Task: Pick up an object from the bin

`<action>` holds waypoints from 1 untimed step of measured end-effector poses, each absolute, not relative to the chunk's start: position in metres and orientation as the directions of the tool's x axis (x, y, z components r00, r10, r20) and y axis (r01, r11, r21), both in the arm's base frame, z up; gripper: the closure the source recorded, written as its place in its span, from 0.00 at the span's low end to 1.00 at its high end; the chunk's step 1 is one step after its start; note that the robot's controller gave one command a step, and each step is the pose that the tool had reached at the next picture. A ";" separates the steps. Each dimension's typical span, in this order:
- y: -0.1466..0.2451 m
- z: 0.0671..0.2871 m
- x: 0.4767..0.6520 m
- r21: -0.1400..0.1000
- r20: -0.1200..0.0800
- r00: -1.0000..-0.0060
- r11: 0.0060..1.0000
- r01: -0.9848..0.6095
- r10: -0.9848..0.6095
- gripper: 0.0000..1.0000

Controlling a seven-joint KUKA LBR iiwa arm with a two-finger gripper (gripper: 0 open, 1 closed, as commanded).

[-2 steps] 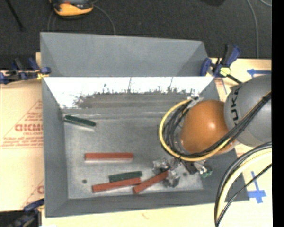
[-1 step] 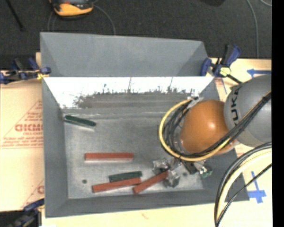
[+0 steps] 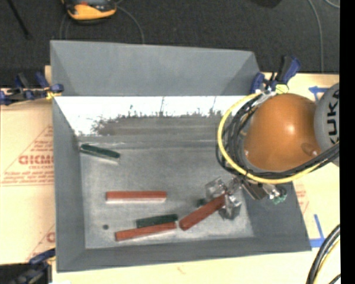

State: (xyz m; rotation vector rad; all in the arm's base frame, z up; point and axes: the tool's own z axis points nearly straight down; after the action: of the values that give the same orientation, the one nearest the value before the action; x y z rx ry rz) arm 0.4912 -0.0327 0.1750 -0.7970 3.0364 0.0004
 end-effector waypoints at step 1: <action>-0.033 0.175 0.491 0.000 -0.002 -0.872 0.872 -0.490 -0.490 1.00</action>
Offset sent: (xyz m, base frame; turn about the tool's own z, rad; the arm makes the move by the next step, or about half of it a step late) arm 0.0181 0.0034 0.0923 0.0027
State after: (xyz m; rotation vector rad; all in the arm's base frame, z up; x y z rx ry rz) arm 0.4912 -0.0326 0.1750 -0.7956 3.0368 0.0009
